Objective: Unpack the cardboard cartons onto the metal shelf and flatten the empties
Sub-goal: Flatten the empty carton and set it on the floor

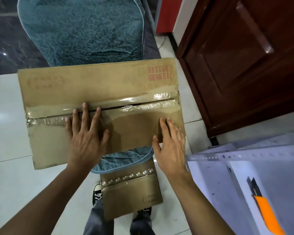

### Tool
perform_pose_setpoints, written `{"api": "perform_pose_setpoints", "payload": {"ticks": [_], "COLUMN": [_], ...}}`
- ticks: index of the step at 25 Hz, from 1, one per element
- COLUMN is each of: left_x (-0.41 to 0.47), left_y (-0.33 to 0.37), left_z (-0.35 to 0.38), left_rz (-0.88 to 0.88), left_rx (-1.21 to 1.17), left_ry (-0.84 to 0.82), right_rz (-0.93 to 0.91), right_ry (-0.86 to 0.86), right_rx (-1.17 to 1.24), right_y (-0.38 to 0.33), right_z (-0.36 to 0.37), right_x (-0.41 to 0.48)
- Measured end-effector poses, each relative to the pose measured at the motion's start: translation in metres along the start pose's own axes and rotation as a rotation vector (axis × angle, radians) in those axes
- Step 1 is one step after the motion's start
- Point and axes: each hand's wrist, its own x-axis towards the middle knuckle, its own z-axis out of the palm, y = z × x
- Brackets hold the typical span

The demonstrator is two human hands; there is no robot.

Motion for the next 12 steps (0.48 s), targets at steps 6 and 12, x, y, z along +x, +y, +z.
{"api": "perform_pose_setpoints", "payload": {"ticks": [6,12], "left_x": [-0.014,-0.044], "left_y": [0.024,0.083], "left_z": [0.0,0.014], "left_rz": [0.041,0.28], "left_rx": [-0.038,-0.109], "left_ry": [-0.017,-0.057], "right_rz": [0.003,0.035], "right_ry": [0.031,0.136], "right_rx": [0.016,0.05], "right_y": [0.014,0.04], "right_z": [0.003,0.001], "right_x": [-0.015,-0.035]}}
